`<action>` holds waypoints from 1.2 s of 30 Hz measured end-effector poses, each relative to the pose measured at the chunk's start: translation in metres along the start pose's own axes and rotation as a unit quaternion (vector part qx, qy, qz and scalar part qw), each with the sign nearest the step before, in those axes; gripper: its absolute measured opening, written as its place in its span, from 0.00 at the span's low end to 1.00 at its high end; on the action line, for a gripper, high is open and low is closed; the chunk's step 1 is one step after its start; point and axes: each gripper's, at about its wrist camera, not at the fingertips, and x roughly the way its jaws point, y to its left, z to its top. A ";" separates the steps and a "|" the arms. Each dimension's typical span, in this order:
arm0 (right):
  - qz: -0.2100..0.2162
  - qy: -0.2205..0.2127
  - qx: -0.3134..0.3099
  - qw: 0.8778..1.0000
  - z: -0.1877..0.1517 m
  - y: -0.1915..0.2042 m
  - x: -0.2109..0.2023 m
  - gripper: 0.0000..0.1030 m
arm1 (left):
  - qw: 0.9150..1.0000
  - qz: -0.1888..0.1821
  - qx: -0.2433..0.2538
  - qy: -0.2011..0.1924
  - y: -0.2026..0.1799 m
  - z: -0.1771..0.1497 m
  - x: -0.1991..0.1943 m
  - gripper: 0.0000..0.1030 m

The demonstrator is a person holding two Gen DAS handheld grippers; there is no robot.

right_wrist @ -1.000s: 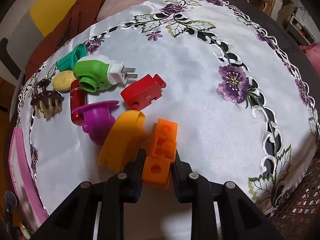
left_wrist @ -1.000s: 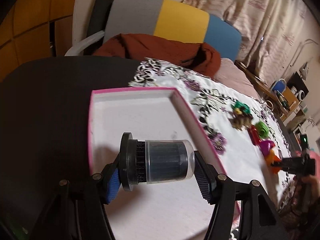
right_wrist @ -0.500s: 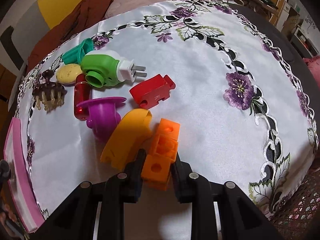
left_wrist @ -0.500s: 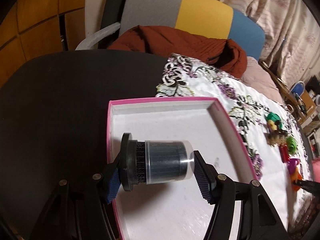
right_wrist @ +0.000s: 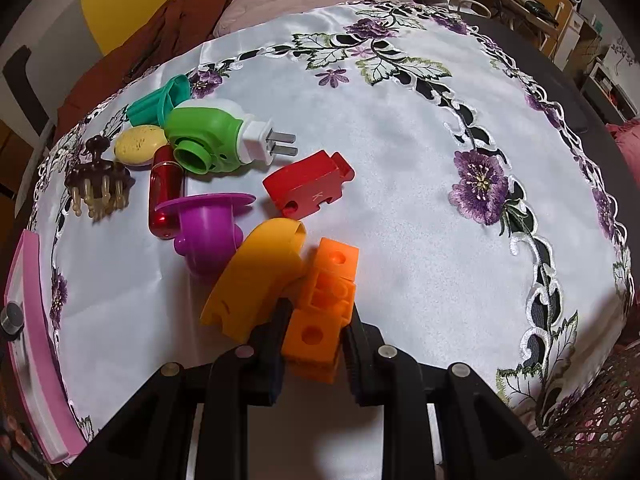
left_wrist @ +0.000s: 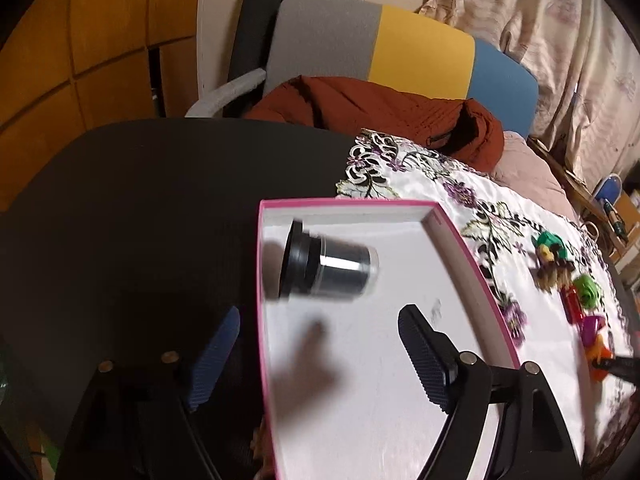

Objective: Organize rigid objects
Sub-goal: 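Carry the canister into the pink tray and release it while the right gripper grasps the orange block, then carry the orange block with the right gripper and lower it into the tray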

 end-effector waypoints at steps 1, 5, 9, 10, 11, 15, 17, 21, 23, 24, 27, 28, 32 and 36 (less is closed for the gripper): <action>-0.001 -0.001 -0.001 1.000 0.000 0.000 0.000 0.23 | 1.000 0.003 -0.001 -0.002 0.000 -0.005 -0.005 0.80; -0.007 -0.003 -0.010 1.000 0.000 0.003 0.000 0.23 | 1.000 0.010 -0.015 -0.006 0.001 -0.029 -0.025 0.82; -0.011 -0.005 -0.016 1.000 0.000 0.005 0.000 0.23 | 0.999 0.011 -0.030 -0.001 0.000 -0.049 -0.039 0.83; -0.012 -0.006 -0.018 1.000 0.000 0.006 0.000 0.23 | 0.999 0.008 -0.034 0.001 -0.001 -0.053 -0.042 0.83; -0.014 -0.007 -0.020 1.000 -0.001 0.007 0.000 0.23 | 0.999 0.007 -0.035 0.002 -0.002 -0.057 -0.045 0.83; -0.018 -0.011 -0.029 0.999 -0.002 0.010 -0.001 0.23 | 1.000 0.012 -0.028 -0.001 -0.008 -0.064 -0.055 0.83; -0.020 -0.012 -0.034 0.999 -0.005 0.013 -0.002 0.23 | 1.000 0.013 -0.022 -0.002 -0.012 -0.066 -0.059 0.84; -0.021 -0.016 -0.050 0.998 -0.013 0.020 -0.005 0.23 | 1.000 0.010 -0.012 -0.007 -0.018 -0.070 -0.065 0.84; -0.018 -0.019 -0.057 0.998 -0.020 0.024 -0.007 0.23 | 1.000 0.009 -0.010 -0.008 -0.019 -0.070 -0.067 0.84; -0.014 -0.022 -0.060 0.998 -0.024 0.026 -0.008 0.23 | 1.000 0.010 -0.009 -0.010 -0.020 -0.070 -0.068 0.84; 0.002 -0.026 -0.069 0.997 -0.031 0.030 -0.010 0.23 | 1.000 0.007 -0.008 -0.011 -0.021 -0.070 -0.070 0.84; 0.006 -0.028 -0.072 0.997 -0.033 0.032 -0.010 0.23 | 1.000 0.007 -0.008 -0.012 -0.021 -0.070 -0.070 0.84; 0.023 -0.034 -0.080 0.996 -0.039 0.038 -0.011 0.23 | 1.000 0.007 -0.007 -0.014 -0.020 -0.070 -0.072 0.84; 0.025 -0.038 -0.090 0.995 -0.042 0.045 -0.011 0.22 | 1.000 0.008 -0.007 -0.010 -0.019 -0.071 -0.071 0.84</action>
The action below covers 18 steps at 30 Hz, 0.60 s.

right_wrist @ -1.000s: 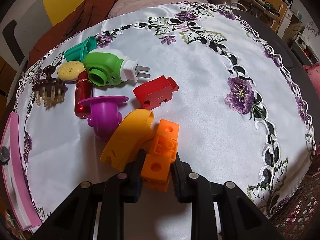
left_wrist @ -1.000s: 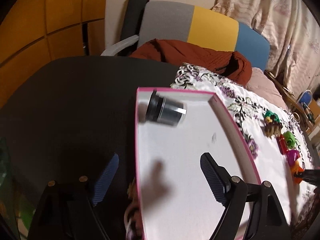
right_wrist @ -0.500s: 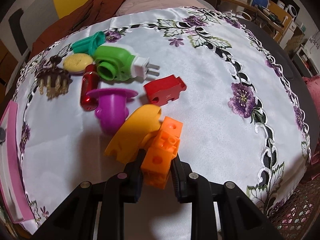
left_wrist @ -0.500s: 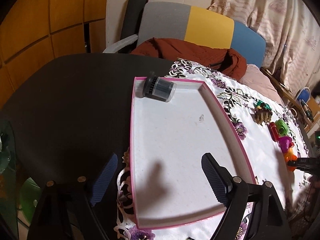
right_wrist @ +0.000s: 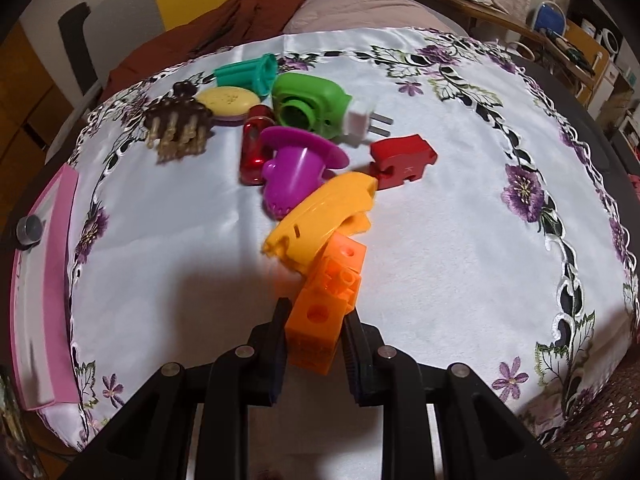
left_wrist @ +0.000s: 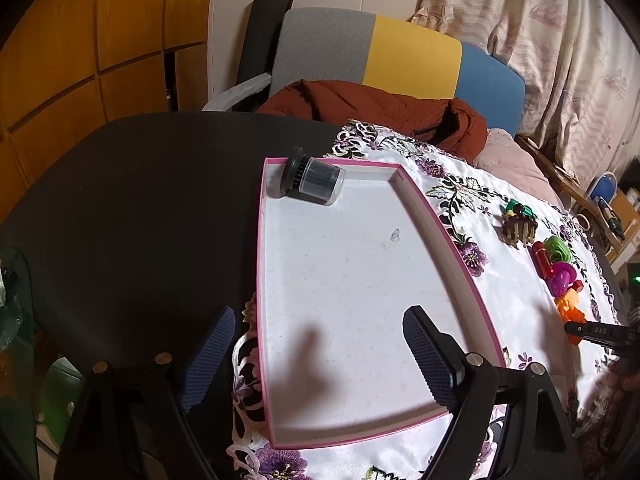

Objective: Organize rigid objects
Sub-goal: 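Carry the orange block with the right gripper and lower it into the tray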

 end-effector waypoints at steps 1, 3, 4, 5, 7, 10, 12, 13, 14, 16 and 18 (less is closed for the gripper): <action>0.002 0.000 0.003 1.000 0.000 0.000 -0.001 0.22 | 1.000 0.001 0.000 0.001 0.000 0.000 0.000 0.84; 0.012 -0.005 0.004 1.000 -0.001 0.002 -0.005 0.22 | 1.000 0.002 -0.001 0.001 0.002 0.000 0.000 0.84; 0.020 -0.008 -0.002 1.000 -0.002 0.006 -0.008 0.21 | 1.000 0.004 -0.002 0.000 0.003 0.000 0.000 0.84; 0.025 -0.010 -0.008 1.000 -0.003 0.010 -0.010 0.21 | 1.000 0.004 -0.003 0.000 0.003 0.000 0.000 0.84; 0.036 -0.014 -0.020 0.999 -0.005 0.022 -0.014 0.21 | 1.000 0.006 -0.004 0.000 0.005 0.000 0.001 0.84; 0.064 -0.020 -0.048 0.997 -0.008 0.043 -0.018 0.20 | 1.000 0.007 -0.004 0.003 0.007 -0.001 0.002 0.84; 0.069 -0.019 -0.067 0.995 -0.009 0.059 -0.017 0.20 | 1.000 0.008 -0.006 0.005 0.009 -0.003 0.002 0.84; 0.073 -0.016 -0.072 0.995 -0.010 0.064 -0.015 0.20 | 1.000 0.007 -0.009 0.006 0.011 -0.003 0.002 0.84; 0.078 -0.013 -0.075 0.994 -0.010 0.069 -0.013 0.20 | 1.000 0.008 -0.011 0.005 0.014 -0.004 0.002 0.84; 0.093 -0.009 -0.080 0.992 -0.011 0.081 -0.010 0.20 | 1.000 0.012 -0.013 0.005 0.018 -0.006 0.002 0.84; 0.099 -0.008 -0.093 0.991 -0.011 0.096 -0.009 0.20 | 1.000 0.015 -0.017 0.005 0.022 -0.007 0.001 0.84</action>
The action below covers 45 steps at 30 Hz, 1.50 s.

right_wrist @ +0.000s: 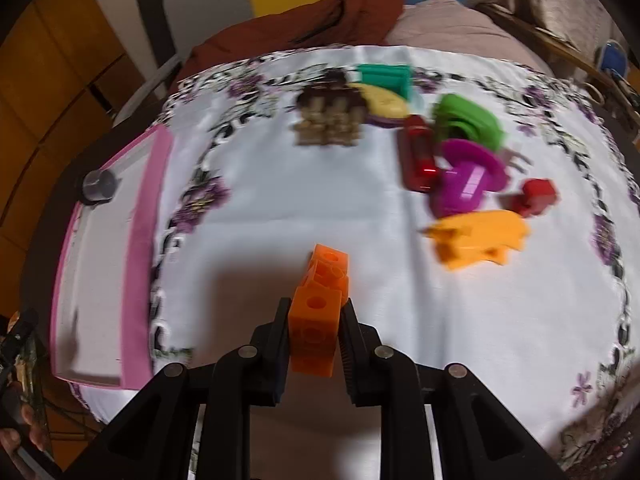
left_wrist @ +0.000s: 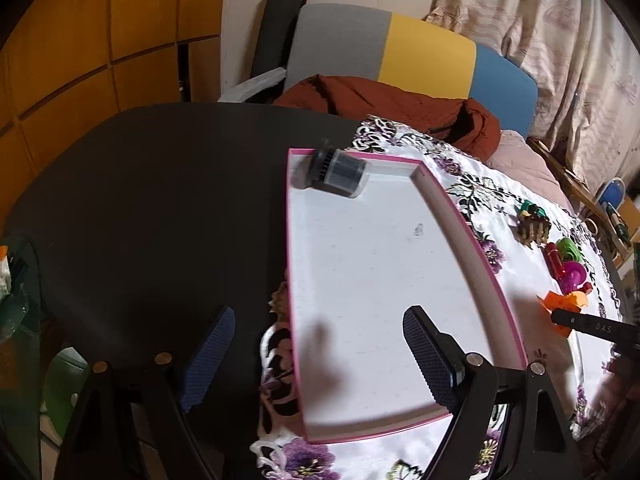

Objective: Organize rigid objects
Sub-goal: 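Carry the orange block with the right gripper and lower it into the tray, then open the right gripper and withdraw it from the orange block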

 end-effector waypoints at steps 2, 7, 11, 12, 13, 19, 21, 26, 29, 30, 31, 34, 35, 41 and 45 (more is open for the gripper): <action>0.012 0.002 -0.005 1.000 0.002 0.009 0.004 0.20 | 1.000 0.002 -0.008 0.001 0.006 -0.002 -0.001 0.84; 0.050 0.000 -0.039 0.998 0.009 0.050 0.010 0.20 | 1.000 0.012 -0.019 0.003 0.017 -0.006 -0.002 0.84; 0.087 -0.011 -0.066 0.994 0.016 0.084 0.005 0.20 | 1.000 0.018 -0.023 -0.001 0.024 -0.007 -0.004 0.84; 0.103 -0.014 -0.075 0.992 0.019 0.095 0.003 0.20 | 1.000 0.019 -0.023 -0.002 0.025 -0.007 -0.004 0.84; 0.112 -0.015 -0.082 0.990 0.020 0.102 0.002 0.20 | 0.999 0.020 -0.025 -0.003 0.026 -0.007 -0.004 0.84; 0.152 -0.007 -0.136 0.979 0.025 0.165 0.008 0.20 | 0.999 0.025 -0.032 -0.002 0.035 -0.007 -0.003 0.84; 0.161 -0.002 -0.150 0.976 0.026 0.183 0.016 0.20 | 0.999 0.028 -0.035 0.000 0.038 -0.008 -0.004 0.84; 0.177 0.012 -0.164 0.970 0.035 0.230 0.044 0.20 | 0.998 0.037 -0.042 -0.001 0.049 -0.011 -0.005 0.84; 0.170 0.017 -0.169 0.971 0.042 0.252 0.061 0.20 | 0.998 0.042 -0.045 0.002 0.053 -0.011 -0.005 0.84; 0.164 0.019 -0.171 0.971 0.043 0.259 0.068 0.20 | 0.998 0.043 -0.046 0.000 0.055 -0.011 -0.006 0.84; 0.160 0.022 -0.175 0.971 0.044 0.263 0.073 0.20 | 0.998 0.045 -0.047 0.001 0.056 -0.012 -0.005 0.84; 0.141 0.038 -0.187 0.971 0.040 0.274 0.088 0.21 | 0.997 0.047 -0.054 0.002 0.061 -0.013 -0.005 0.84; 0.140 0.038 -0.188 0.971 0.038 0.274 0.090 0.22 | 0.997 0.049 -0.055 0.004 0.062 -0.013 -0.004 0.84; 0.143 0.036 -0.185 0.972 0.032 0.273 0.090 0.38 | 0.997 0.051 -0.059 0.007 0.064 -0.016 -0.002 0.84; 0.146 0.035 -0.178 0.973 0.030 0.268 0.086 0.40 | 0.997 0.051 -0.052 0.004 0.060 -0.015 -0.004 0.84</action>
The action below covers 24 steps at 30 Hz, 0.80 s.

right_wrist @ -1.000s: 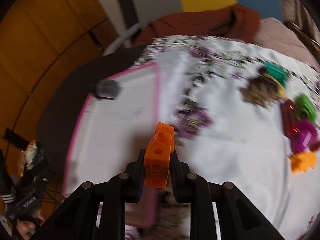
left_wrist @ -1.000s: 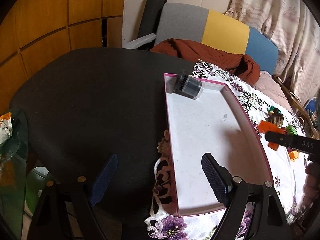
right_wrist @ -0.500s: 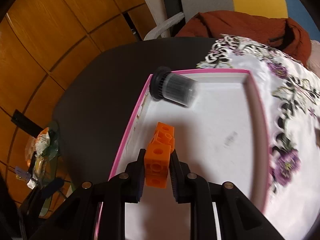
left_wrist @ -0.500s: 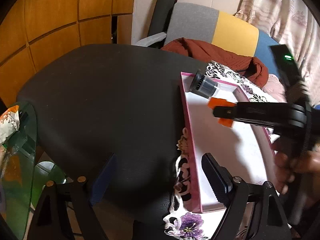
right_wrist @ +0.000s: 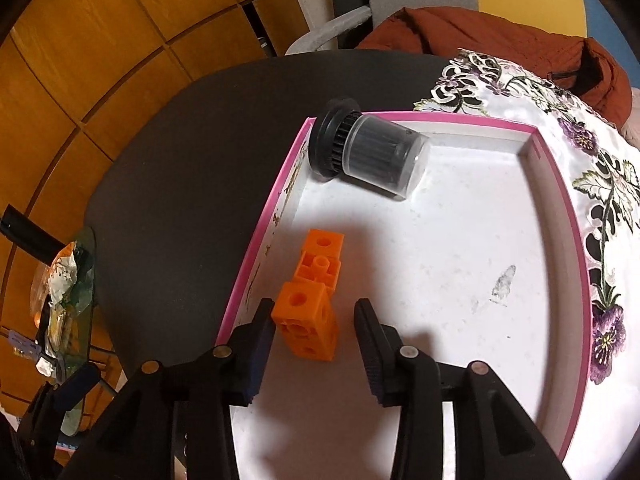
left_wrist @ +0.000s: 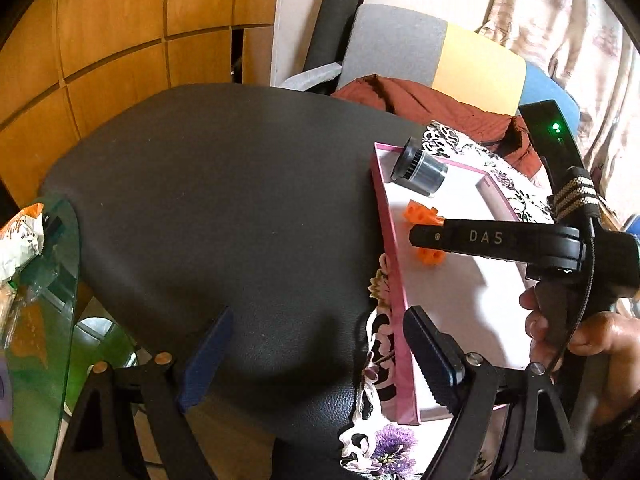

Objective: Organize rigid objects
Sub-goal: 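Open the right gripper and withdraw it from the orange block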

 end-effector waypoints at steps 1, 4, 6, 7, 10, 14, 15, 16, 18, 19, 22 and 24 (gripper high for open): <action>0.001 -0.001 0.003 1.000 -0.002 -0.002 -0.002 0.41 | 1.000 0.000 0.001 0.000 -0.001 0.000 0.000 0.84; 0.003 -0.008 0.003 1.000 -0.003 -0.002 -0.009 0.42 | 1.000 -0.002 0.001 0.000 -0.004 0.000 0.000 0.84; 0.000 -0.011 0.001 1.000 -0.007 -0.003 -0.014 0.43 | 1.000 -0.002 0.003 0.000 -0.005 0.000 -0.001 0.84; 0.000 -0.012 0.000 1.000 -0.009 -0.003 -0.017 0.43 | 1.000 -0.003 0.005 -0.001 -0.006 0.000 -0.002 0.84; -0.004 -0.020 0.000 1.000 -0.010 -0.004 -0.024 0.43 | 1.000 -0.003 0.008 -0.004 -0.009 0.001 -0.004 0.84; -0.011 -0.033 -0.001 0.999 -0.012 -0.009 -0.033 0.44 | 1.000 -0.004 0.013 -0.004 -0.012 0.001 -0.006 0.84; -0.014 -0.036 -0.001 0.999 -0.014 -0.010 -0.037 0.44 | 1.000 -0.003 0.015 -0.004 -0.014 0.001 -0.007 0.84; -0.017 -0.040 -0.002 0.999 -0.015 -0.011 -0.041 0.44 | 1.000 -0.003 0.017 -0.005 -0.015 0.001 -0.008 0.84; -0.023 -0.050 -0.006 0.998 -0.020 -0.012 -0.049 0.44 | 1.000 -0.002 0.022 -0.007 -0.018 0.001 -0.010 0.84; -0.028 -0.057 -0.009 0.998 -0.022 -0.012 -0.054 0.44 | 1.000 -0.001 0.023 -0.008 -0.019 0.001 -0.010 0.84; -0.042 -0.075 -0.013 0.996 -0.029 -0.018 -0.069 0.44 | 0.999 -0.001 0.030 -0.013 -0.023 0.000 -0.013 0.84; -0.051 -0.085 -0.016 0.995 -0.032 -0.022 -0.077 0.44 | 0.999 -0.001 0.035 -0.011 -0.027 -0.001 -0.012 0.84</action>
